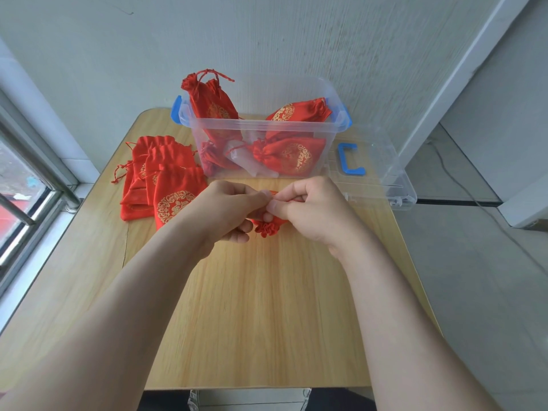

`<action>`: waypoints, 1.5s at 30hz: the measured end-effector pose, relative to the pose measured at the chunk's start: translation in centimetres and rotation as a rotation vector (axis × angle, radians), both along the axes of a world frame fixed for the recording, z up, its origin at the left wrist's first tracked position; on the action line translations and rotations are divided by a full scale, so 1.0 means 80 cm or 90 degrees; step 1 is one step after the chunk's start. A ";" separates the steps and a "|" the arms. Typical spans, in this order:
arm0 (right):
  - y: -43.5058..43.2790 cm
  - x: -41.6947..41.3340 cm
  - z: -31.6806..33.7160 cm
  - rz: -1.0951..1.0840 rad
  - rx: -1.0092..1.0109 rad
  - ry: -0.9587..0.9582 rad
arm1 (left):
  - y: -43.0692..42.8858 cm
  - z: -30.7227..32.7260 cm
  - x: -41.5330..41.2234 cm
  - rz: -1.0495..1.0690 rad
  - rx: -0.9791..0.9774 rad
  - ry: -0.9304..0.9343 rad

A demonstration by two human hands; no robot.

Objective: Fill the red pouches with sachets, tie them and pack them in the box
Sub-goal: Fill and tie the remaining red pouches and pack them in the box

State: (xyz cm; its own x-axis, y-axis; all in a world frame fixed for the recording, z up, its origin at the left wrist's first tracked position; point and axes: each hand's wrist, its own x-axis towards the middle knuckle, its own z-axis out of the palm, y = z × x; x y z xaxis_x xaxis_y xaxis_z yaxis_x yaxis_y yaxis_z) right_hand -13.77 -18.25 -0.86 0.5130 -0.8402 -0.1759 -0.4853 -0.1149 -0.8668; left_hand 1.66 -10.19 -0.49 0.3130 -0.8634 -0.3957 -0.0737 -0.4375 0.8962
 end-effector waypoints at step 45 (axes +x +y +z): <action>0.004 0.003 0.009 -0.032 -0.016 0.065 | 0.004 0.006 -0.001 -0.006 -0.001 -0.107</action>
